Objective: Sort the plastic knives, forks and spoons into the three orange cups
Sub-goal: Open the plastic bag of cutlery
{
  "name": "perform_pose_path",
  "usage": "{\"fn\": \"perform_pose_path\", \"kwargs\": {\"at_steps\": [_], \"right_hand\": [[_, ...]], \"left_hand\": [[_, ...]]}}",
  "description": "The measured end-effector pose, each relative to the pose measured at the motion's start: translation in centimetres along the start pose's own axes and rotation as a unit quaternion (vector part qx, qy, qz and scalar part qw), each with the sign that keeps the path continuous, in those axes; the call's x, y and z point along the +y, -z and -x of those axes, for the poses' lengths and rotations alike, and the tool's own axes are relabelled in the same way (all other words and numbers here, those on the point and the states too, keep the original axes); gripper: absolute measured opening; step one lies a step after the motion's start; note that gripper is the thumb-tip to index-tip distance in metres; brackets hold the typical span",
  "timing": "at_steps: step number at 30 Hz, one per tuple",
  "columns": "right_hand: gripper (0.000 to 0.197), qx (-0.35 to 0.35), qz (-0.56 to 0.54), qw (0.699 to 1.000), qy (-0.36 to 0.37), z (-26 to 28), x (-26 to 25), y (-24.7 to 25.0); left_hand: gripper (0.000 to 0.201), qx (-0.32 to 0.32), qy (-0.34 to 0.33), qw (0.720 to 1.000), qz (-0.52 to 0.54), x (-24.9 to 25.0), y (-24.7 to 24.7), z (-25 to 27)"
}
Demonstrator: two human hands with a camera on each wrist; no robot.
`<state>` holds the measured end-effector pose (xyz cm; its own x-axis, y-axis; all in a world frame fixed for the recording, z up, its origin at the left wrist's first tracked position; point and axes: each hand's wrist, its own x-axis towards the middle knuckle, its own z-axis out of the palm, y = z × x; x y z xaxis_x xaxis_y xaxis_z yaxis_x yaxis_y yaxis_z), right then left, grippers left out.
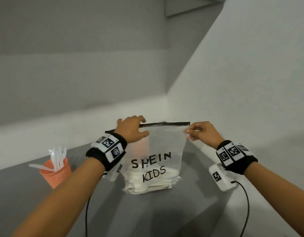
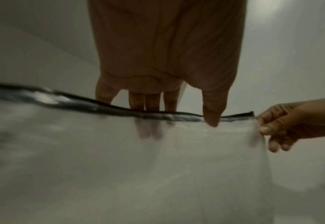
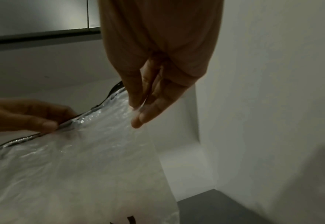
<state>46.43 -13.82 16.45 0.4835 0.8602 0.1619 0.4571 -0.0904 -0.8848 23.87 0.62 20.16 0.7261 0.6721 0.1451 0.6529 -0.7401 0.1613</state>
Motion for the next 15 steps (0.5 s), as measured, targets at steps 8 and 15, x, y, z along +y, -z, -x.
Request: {"fn": "perform_pose_path", "kwargs": {"at_steps": [8,15], "right_hand": [[0.011,-0.037,-0.095,0.995,-0.016,-0.2,0.2,0.4],[0.012,-0.035,-0.094,0.995,0.027,-1.7,-0.3,0.8]], "left_hand": [[0.021,0.061,-0.110,0.980,0.155,6.0,-2.5,-2.5],[0.023,0.101,-0.040,0.987,0.119,3.2,-1.4,-1.5]]}}
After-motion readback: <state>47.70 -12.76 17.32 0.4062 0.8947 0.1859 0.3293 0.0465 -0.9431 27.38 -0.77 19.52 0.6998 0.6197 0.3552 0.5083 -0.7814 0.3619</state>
